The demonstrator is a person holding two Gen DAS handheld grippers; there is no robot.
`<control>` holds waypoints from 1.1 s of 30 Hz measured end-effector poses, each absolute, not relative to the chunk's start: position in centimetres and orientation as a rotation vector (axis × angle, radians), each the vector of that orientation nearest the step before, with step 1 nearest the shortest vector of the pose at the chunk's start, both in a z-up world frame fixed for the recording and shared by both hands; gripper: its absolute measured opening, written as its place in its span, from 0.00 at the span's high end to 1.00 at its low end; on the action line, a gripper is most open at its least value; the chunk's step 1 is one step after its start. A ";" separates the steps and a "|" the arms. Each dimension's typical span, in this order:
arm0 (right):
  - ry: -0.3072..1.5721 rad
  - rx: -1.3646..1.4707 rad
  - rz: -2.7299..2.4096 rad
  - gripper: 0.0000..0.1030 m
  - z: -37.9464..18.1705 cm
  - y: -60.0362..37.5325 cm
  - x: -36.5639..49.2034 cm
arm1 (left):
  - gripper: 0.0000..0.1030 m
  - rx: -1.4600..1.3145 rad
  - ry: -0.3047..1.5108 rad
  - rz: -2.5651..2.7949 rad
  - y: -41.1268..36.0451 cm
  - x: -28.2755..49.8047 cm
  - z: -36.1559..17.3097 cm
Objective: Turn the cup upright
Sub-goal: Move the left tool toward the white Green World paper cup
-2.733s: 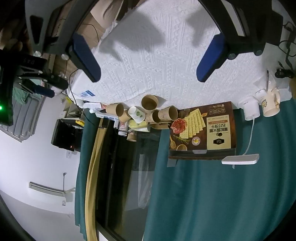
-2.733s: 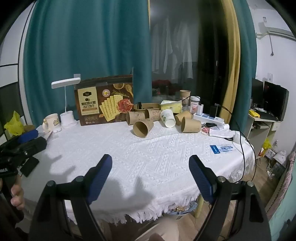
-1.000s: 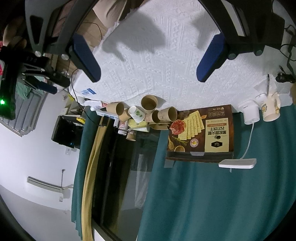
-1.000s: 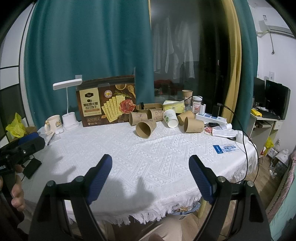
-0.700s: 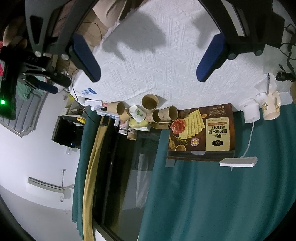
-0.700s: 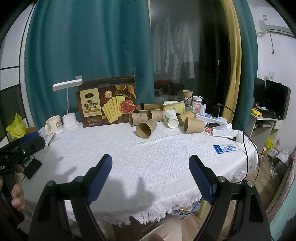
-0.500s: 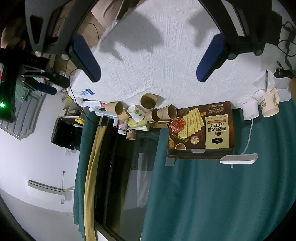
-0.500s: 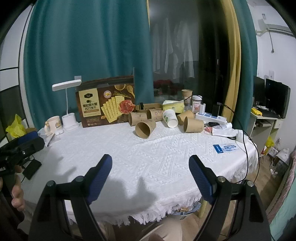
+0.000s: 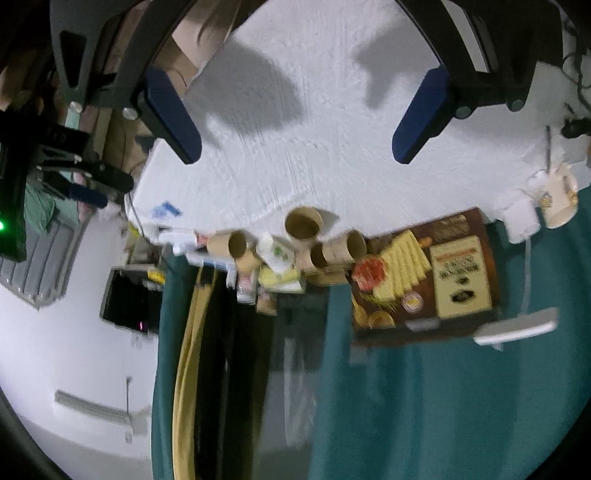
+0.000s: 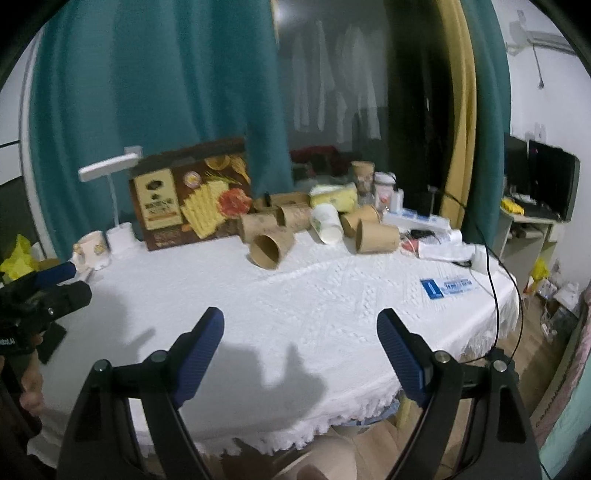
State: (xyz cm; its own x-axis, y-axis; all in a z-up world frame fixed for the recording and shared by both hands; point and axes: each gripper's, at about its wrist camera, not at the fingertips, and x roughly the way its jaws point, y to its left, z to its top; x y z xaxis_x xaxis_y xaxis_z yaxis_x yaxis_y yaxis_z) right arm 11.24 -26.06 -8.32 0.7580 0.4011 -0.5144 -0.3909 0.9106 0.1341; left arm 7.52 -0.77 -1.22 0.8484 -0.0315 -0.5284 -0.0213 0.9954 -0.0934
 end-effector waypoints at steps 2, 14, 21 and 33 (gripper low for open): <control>0.612 0.021 0.418 0.19 -9.2 -26.5 13.4 | 0.00 -0.080 0.607 -0.027 -1.3 9.8 -1.8; 0.726 0.094 0.313 0.19 -13.7 -31.9 26.7 | 0.00 -0.035 0.743 -0.193 -4.4 24.9 -3.7; 0.780 0.122 0.263 0.19 -15.8 -34.8 34.0 | 0.00 -0.012 0.821 -0.211 -5.9 35.9 -3.4; 0.783 0.178 0.217 0.19 -15.5 -36.3 44.6 | 0.00 -0.185 1.052 -0.124 -4.4 52.1 -8.1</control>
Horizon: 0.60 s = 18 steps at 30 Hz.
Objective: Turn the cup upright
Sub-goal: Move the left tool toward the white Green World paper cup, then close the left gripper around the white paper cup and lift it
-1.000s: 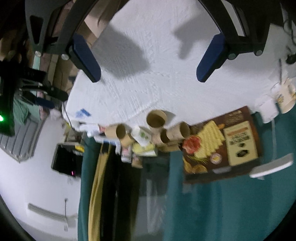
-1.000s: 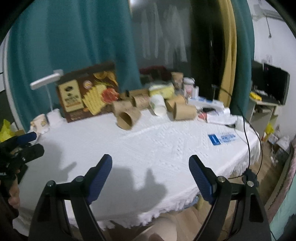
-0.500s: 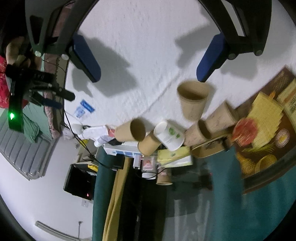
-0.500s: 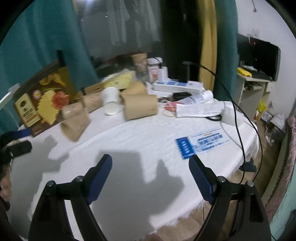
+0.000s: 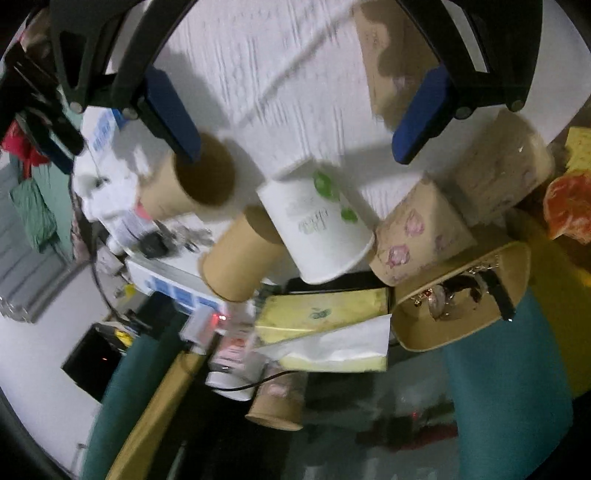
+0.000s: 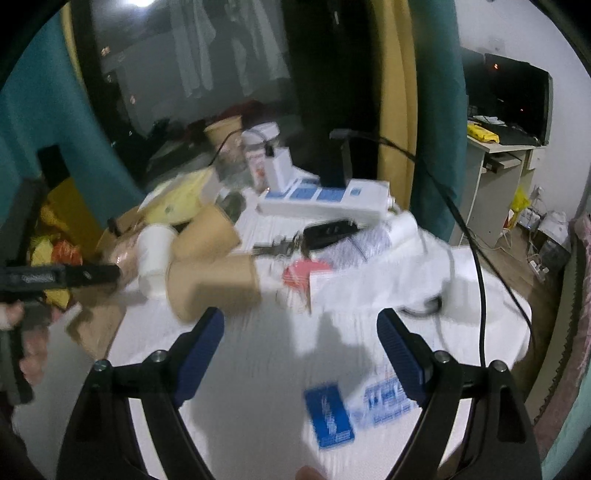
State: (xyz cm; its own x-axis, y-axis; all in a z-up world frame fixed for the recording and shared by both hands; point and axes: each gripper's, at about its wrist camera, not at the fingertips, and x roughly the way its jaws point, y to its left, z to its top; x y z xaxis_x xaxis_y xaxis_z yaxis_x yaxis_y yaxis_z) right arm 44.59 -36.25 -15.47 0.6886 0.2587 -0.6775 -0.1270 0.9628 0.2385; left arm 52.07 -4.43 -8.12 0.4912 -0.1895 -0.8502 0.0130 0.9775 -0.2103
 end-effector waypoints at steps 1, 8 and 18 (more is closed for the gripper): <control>0.778 0.186 0.217 0.19 -15.3 -36.4 45.2 | 0.00 -0.201 1.060 -0.120 -4.3 53.0 -8.7; 0.785 0.206 0.234 0.19 -15.9 -36.5 45.6 | 0.09 -0.240 1.132 -0.063 -3.5 56.9 -11.8; 0.782 0.228 0.252 0.19 -15.6 -37.1 43.5 | 0.30 -0.213 1.140 -0.052 -3.9 57.7 -12.2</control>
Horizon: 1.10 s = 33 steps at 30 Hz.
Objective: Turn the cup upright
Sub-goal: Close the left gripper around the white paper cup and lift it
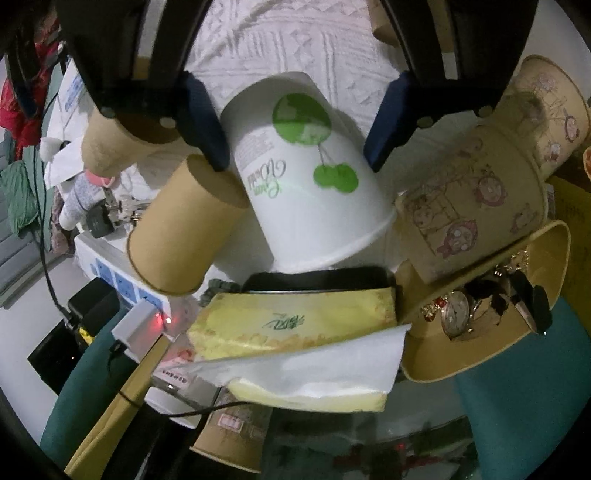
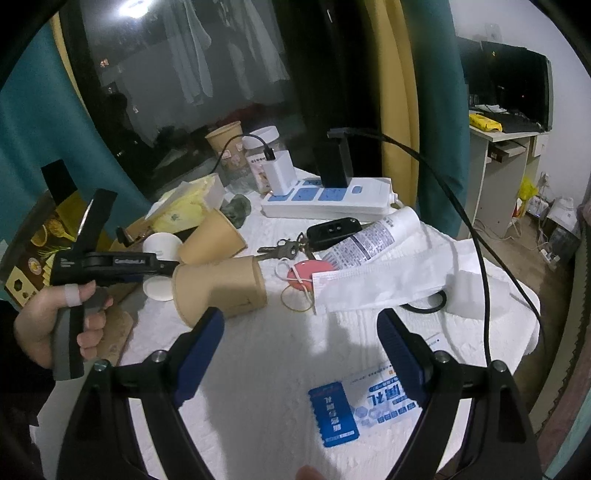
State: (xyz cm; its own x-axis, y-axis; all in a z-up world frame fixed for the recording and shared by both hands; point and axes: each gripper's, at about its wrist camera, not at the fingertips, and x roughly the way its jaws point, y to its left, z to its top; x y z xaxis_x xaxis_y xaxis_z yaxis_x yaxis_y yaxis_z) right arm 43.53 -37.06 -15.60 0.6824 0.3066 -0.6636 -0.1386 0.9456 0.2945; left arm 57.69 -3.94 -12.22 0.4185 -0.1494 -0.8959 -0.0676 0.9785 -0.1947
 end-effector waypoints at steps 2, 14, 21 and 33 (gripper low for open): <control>0.775 0.227 0.255 0.19 -15.1 -37.0 43.0 | 0.33 -0.221 1.134 -0.058 -3.9 57.0 -11.5; 0.727 0.238 0.299 0.19 -11.6 -35.6 35.9 | 0.35 -0.281 1.022 -0.149 -3.2 47.0 -4.3; 0.720 0.236 0.351 0.19 -10.9 -33.5 29.3 | 0.35 -0.368 0.962 -0.195 -1.7 34.9 -2.9; 0.824 0.232 0.480 0.19 -15.2 -27.2 19.4 | 0.35 -0.530 0.948 -0.118 1.8 16.4 -9.3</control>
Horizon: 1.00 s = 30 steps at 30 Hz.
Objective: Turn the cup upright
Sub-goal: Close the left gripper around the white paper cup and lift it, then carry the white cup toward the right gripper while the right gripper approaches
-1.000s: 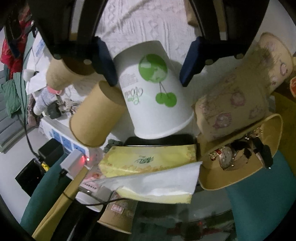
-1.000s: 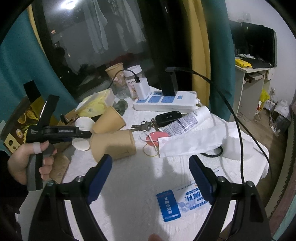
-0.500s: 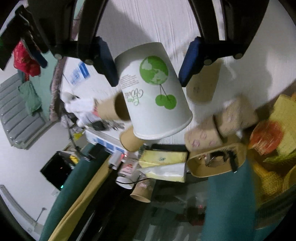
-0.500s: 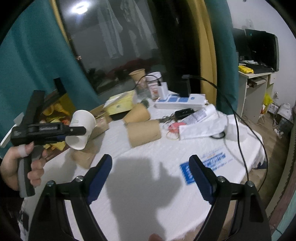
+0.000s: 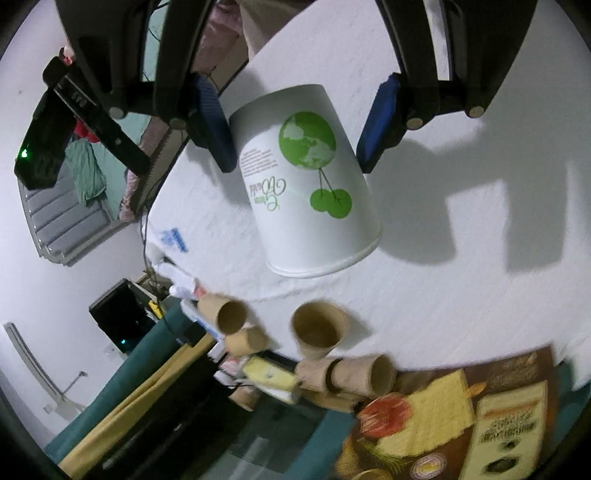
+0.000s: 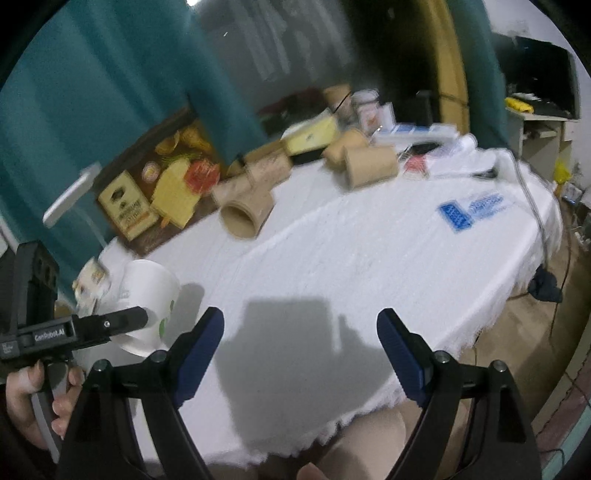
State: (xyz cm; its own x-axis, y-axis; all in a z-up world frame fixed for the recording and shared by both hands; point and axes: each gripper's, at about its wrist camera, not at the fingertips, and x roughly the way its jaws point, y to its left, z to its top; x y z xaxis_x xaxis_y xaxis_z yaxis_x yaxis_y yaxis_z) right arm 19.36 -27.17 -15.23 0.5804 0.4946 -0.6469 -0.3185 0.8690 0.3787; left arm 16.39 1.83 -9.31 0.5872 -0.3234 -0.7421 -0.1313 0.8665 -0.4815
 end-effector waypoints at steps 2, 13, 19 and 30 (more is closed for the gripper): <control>0.858 0.206 0.504 0.19 -16.5 -25.8 18.5 | 0.35 -0.557 0.958 -0.110 2.3 15.0 -10.5; 0.931 0.116 0.558 0.19 -18.5 -21.6 17.8 | 0.34 -0.568 0.986 -0.113 2.4 13.2 -13.2; 0.932 0.082 0.561 0.19 -18.0 -21.1 18.3 | 0.33 -0.598 1.000 -0.112 3.0 13.5 -13.9; 0.932 0.065 0.540 0.19 -17.6 -20.8 18.4 | 0.27 -0.625 0.992 -0.131 3.4 13.2 -14.3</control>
State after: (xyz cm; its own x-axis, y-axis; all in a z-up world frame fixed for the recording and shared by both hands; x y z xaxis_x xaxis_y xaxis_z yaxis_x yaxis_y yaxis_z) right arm 18.41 -20.85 -17.62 0.4742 0.4689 -0.7452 -0.4139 0.8657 0.2814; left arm 13.16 3.37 -14.26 0.5550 -0.3786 -0.7407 -0.1727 0.8186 -0.5478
